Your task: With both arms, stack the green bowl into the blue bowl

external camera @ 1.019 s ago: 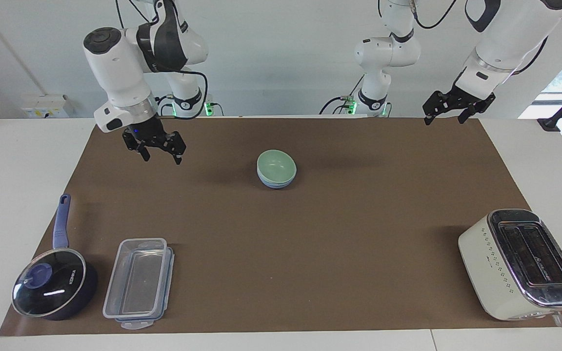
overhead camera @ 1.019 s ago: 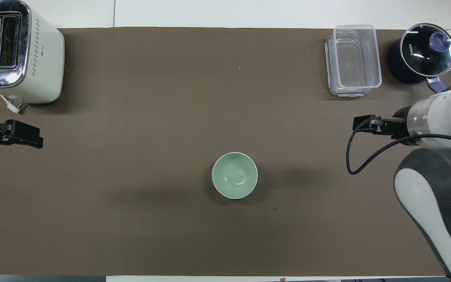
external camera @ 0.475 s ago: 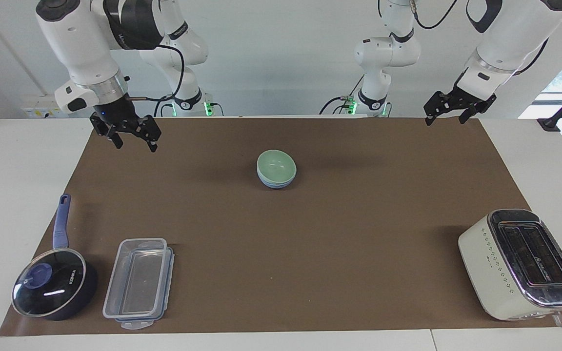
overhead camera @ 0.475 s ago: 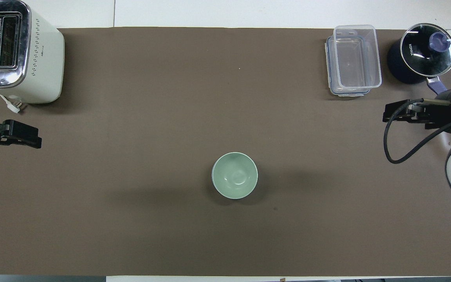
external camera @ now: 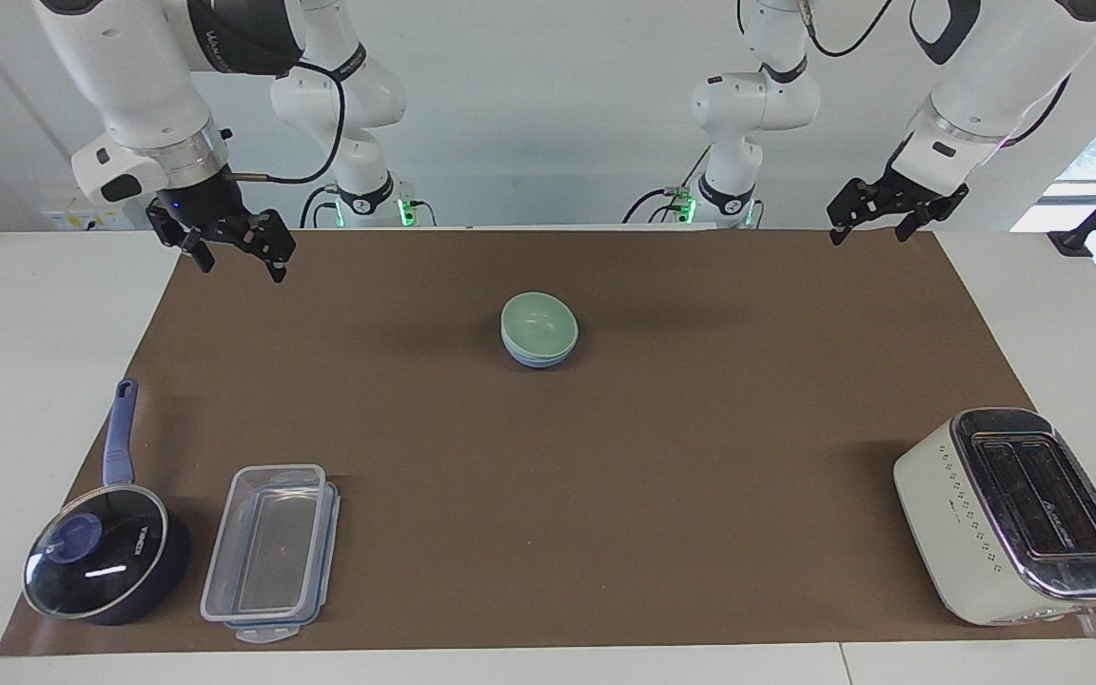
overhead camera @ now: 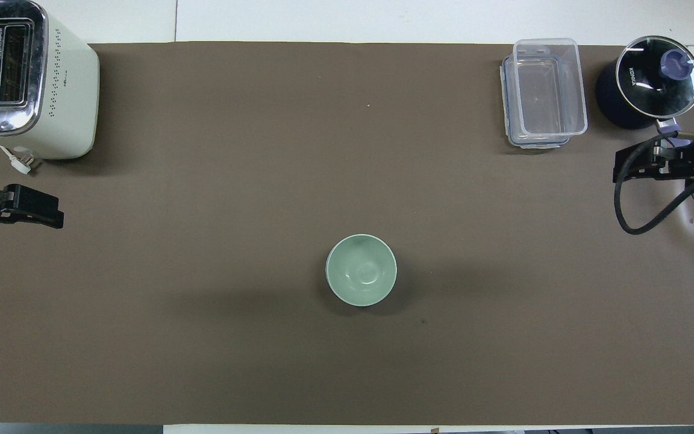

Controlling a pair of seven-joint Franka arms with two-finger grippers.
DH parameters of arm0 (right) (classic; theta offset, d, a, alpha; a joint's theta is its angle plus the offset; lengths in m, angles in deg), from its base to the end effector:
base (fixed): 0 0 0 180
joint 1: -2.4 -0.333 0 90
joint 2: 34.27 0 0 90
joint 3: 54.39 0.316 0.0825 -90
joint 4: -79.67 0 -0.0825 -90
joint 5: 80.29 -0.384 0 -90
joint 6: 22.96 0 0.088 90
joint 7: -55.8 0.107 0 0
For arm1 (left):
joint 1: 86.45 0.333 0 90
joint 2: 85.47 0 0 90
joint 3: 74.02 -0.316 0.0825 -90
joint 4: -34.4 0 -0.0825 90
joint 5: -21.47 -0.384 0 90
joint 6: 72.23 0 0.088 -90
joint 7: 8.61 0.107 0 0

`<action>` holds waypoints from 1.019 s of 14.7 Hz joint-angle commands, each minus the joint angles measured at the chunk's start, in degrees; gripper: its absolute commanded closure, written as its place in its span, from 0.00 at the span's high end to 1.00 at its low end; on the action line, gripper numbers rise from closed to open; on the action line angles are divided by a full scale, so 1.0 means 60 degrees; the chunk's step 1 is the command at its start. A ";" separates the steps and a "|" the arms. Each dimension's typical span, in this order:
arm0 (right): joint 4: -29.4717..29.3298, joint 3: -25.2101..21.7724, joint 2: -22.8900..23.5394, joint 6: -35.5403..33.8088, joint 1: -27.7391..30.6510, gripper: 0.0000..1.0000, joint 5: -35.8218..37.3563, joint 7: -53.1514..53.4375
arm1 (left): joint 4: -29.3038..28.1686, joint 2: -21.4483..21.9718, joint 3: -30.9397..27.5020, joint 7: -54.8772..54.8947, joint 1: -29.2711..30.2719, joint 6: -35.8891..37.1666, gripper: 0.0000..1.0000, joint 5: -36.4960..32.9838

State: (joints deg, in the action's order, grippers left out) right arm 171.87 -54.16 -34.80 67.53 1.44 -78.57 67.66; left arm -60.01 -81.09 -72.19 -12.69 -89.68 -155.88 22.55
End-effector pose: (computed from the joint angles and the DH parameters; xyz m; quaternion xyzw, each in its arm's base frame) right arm 0.5515 0.0083 0.6123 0.9955 -0.0927 -0.0085 0.0161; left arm 0.5155 -0.0485 0.6206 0.9984 -0.0089 -0.0561 0.0037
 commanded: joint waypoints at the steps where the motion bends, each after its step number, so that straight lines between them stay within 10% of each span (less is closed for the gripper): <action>1: 0.0203 0.0108 -0.0173 -0.0227 0.0072 1.00 0.0152 -0.0144 | -0.0334 0.0281 0.0061 -0.0023 0.0127 -0.0136 1.00 0.0071; 15: 0.0380 0.0108 -0.0277 -0.0155 0.0247 1.00 0.0152 -0.0335 | -0.0334 0.0281 0.0046 -0.0023 0.0127 -0.0136 1.00 0.0071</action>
State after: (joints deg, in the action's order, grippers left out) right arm 172.69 -54.14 -35.18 66.51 2.05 -78.57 67.20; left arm -60.01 -81.09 -72.19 -12.69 -89.68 -155.88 22.55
